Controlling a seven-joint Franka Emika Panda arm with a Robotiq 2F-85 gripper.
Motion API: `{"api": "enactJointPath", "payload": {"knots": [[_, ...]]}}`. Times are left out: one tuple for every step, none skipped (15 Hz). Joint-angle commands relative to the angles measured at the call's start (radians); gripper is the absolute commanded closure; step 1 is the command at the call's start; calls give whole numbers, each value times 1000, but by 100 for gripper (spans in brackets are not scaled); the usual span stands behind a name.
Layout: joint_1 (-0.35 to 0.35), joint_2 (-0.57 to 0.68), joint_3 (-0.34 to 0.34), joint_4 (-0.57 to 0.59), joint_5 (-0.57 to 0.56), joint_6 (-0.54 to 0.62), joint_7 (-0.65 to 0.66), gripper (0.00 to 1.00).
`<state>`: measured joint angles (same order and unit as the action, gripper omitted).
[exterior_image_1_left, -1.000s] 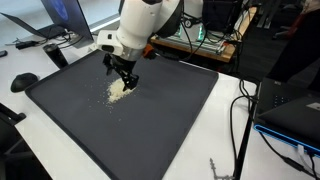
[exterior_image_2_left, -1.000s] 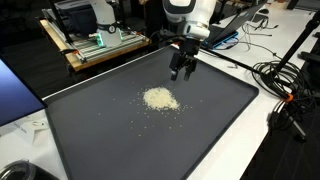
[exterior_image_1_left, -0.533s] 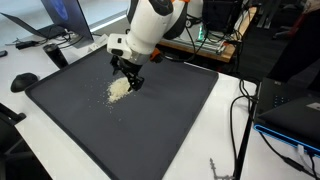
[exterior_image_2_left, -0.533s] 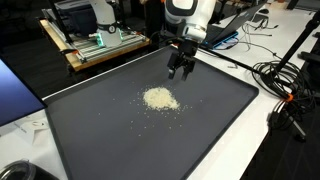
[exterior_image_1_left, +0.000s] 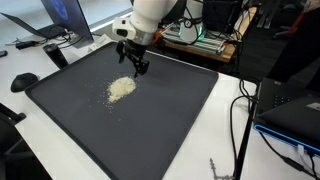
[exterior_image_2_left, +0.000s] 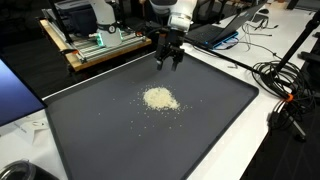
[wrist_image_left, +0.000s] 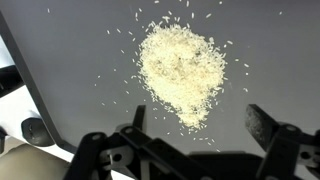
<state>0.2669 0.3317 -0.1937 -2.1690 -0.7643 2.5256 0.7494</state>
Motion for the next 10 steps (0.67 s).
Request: {"api": "enactJointPath", "payload": {"knots": [[-108,-218,51,-221,20,106,-99,0],[-135,-257,62,-259,43,134,-140,0],[-164,-296,72,-298,76,169,-194,0],[-185,-329,78,-330,108,198,-241,0],[-208,-358,86,-363,171,229,-316,0],[-195,-385,60,-394,249,257,-396,0],[-235,-408,94,-421,330,271,-476,0],[-234,-425,100,-455,421,300,-551,0],[-235,-443,100,-496,499,332,-629,0],[-143,-465,12,-521,582,340,-710,0]]}}
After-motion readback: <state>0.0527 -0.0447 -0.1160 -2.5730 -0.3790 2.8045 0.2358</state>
